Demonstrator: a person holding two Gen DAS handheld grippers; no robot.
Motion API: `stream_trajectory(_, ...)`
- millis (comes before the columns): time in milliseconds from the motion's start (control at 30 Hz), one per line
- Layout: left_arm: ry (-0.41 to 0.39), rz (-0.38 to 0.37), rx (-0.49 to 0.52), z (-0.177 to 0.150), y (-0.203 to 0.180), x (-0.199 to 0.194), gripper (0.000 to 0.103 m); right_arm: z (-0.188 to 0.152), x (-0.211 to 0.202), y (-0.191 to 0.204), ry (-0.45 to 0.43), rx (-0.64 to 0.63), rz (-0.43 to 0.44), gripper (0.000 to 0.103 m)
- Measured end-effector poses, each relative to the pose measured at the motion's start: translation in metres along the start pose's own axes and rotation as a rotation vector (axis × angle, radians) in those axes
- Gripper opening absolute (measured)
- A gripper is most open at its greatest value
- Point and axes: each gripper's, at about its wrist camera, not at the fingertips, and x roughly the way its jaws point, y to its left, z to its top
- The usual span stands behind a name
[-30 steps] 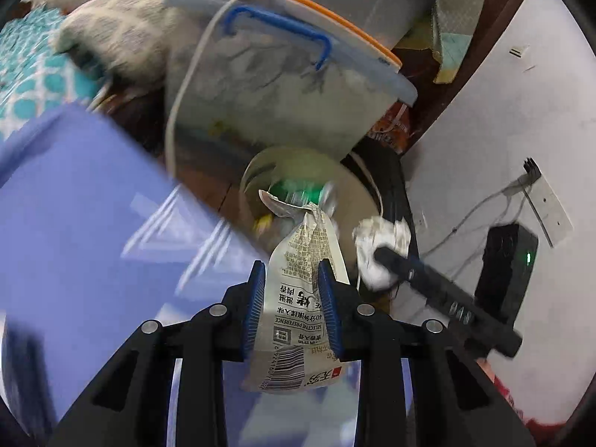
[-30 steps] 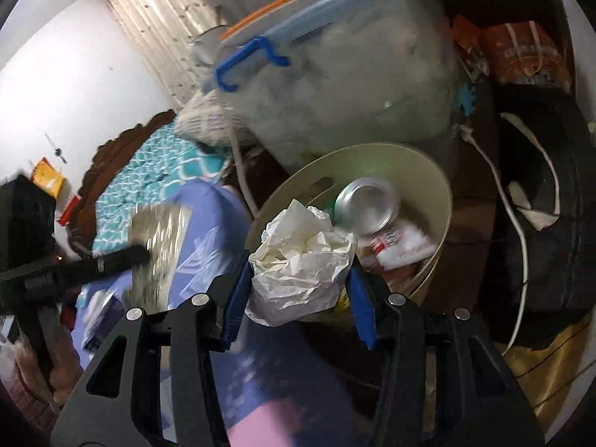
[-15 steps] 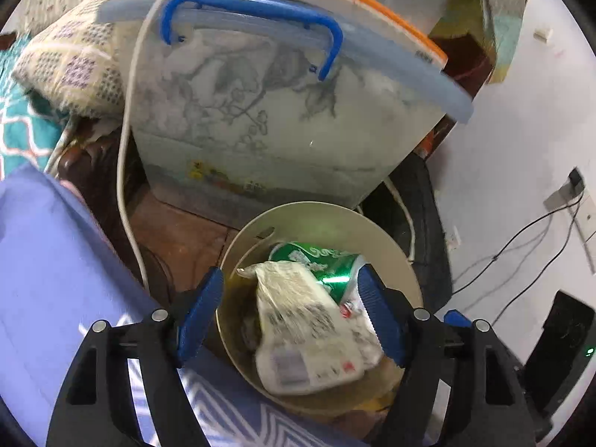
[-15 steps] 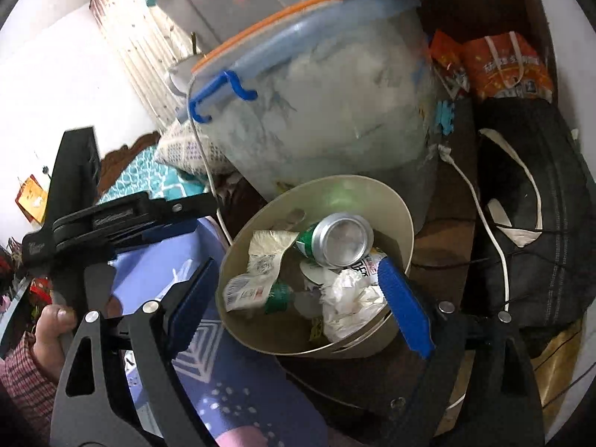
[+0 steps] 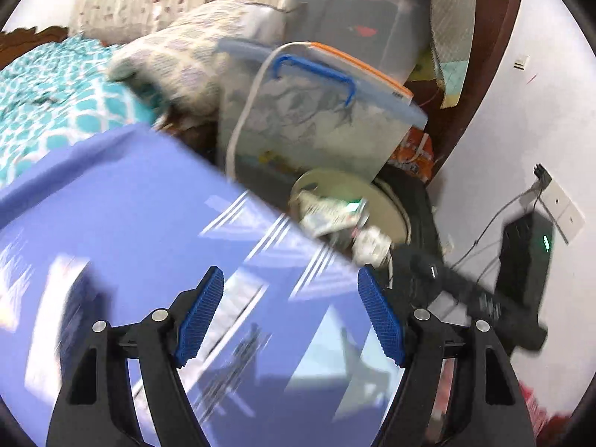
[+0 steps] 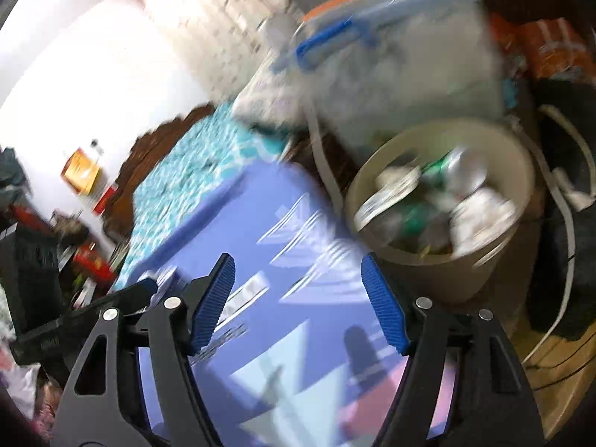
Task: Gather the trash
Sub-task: 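Carry wrapper and tissue to the wastebasket and open both tools, then grasp the white packet with the left tool while the right tool grasps the milk carton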
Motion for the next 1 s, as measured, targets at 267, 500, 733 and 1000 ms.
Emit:
stream_trajectory(267, -0.047, 0.233, -0.313, -0.053, 0.150, -0.105, 0.071, -0.051, 0.050, 0.077, 0.211, -0.081, 0.101, 0.072)
stream_trajectory(500, -0.034, 0.571, -0.512, -0.036, 0.297, -0.124, 0.093, -0.076, 0.099, 0.131, 0.327, -0.148, 0.139, 0.074)
stream_trajectory(733, 0.146, 0.626, -0.461, -0.023, 0.336, -0.050, 0.093, -0.070, 0.146, 0.181, 0.398, -0.174, 0.161, 0.094)
stream_trajectory(1000, 0.123, 0.546, -0.379, -0.050, 0.292, -0.063, 0.057, -0.059, 0.217, 0.219, 0.437, -0.172, 0.066, 0.096)
